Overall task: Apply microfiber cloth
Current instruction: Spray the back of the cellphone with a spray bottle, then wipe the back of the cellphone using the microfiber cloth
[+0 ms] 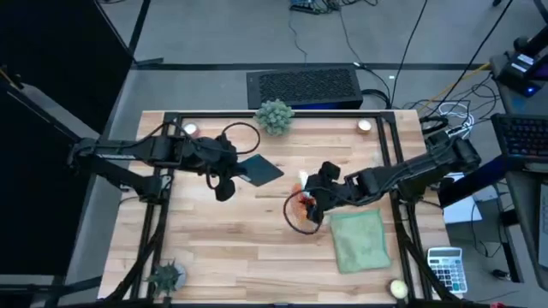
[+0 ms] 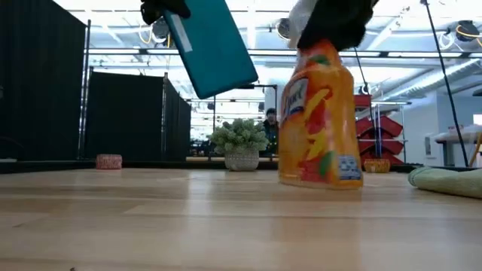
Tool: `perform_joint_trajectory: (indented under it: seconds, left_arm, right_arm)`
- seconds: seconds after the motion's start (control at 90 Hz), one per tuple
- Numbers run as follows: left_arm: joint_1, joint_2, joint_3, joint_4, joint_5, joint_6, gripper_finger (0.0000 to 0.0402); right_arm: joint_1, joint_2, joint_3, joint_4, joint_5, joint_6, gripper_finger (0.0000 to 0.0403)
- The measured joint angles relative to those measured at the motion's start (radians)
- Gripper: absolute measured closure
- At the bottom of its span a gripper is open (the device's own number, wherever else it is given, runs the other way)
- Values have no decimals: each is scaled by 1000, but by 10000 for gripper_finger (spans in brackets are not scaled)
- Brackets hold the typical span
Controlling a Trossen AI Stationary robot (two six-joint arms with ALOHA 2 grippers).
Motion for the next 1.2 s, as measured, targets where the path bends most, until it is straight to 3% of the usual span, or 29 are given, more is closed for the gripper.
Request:
perform_joint_trajectory:
  seconds: [0.1, 0.267, 0.478, 0.644, 0.811, 0.911, 1.022, 1.111, 1.2]
  left_arm:
    - [0, 0, 0, 4, 1, 0, 395]
    - [0, 0, 0, 3, 2, -1, 395]
    - [0, 0, 0, -7, 2, -4, 395]
    - [-31, 0, -2, -179, 6, -71, 395]
    - [-148, 0, -79, -219, 76, -284, 395]
    - [-256, 0, -163, -89, 106, -407, 395]
    - [-341, 0, -281, 185, 123, -515, 395]
    - [-388, 0, -368, 431, 82, -581, 395]
    - [-420, 6, -435, 535, -1, -642, 395]
  right_arm:
    - [-1, -31, 2, 5, 40, 82, 81]
    - [0, -82, 2, -34, 7, 137, 81]
    - [21, -177, 5, -255, -331, 81, 81]
    - [156, -195, -12, -472, -384, 261, 81]
    - [346, -171, -132, -402, -382, 504, 81]
    - [438, -145, -206, -308, -384, 624, 81]
    - [496, -107, -261, -266, -381, 719, 81]
    - [519, -76, -290, -269, -380, 767, 81]
    - [524, -39, -330, -264, -380, 808, 86]
